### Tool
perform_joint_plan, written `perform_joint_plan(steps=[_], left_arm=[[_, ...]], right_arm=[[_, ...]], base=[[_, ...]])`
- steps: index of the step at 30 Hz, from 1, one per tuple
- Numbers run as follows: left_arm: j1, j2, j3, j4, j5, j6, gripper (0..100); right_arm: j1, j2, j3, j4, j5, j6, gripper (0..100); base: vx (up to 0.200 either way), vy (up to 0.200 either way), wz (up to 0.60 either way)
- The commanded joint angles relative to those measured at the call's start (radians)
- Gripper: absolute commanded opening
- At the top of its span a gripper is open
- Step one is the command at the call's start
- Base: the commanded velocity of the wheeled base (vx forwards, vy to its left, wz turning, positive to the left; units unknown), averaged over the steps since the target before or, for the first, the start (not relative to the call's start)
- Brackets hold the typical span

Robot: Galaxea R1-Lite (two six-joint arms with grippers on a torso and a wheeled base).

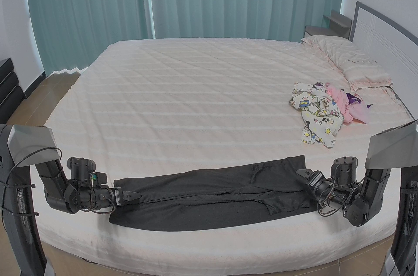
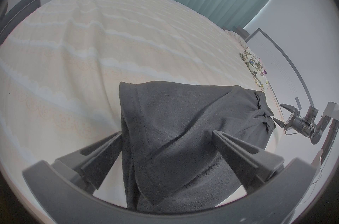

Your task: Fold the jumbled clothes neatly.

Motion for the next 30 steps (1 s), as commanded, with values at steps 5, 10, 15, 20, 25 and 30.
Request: perform_joint_plan(steps=[5, 10, 15, 20, 25, 30], left_arm=[[0.000, 0.015, 0.000, -0.001, -0.020, 0.000, 100], [0.003, 0.010, 0.008, -0.001, -0.025, -0.003, 0], [0.012, 0.004, 0.008, -0.001, -0.023, -0.001, 0], [0.034, -0.024, 0.008, 0.007, -0.025, -0.004, 0], [0.057, -0.084, 0.043, 0.012, -0.023, -0.007, 0], [0.103, -0.102, 0.051, 0.012, -0.020, -0.004, 0]], right_arm=[[-0.002, 0.005, -0.001, 0.000, 0.000, 0.000, 100], [-0.002, 0.018, -0.003, 0.000, -0.002, -0.002, 100], [-0.002, 0.016, -0.003, 0.000, -0.002, 0.000, 100], [-0.008, 0.015, -0.003, -0.002, -0.002, -0.002, 100], [-0.043, 0.007, -0.012, 0.000, 0.001, -0.005, 100], [-0.061, 0.008, -0.014, 0.000, 0.009, -0.005, 100]], base=[[0.000, 0.000, 0.00], [0.000, 0.000, 0.00], [0.000, 0.000, 0.00], [0.000, 0.000, 0.00], [0.000, 0.000, 0.00], [0.000, 0.000, 0.00]])
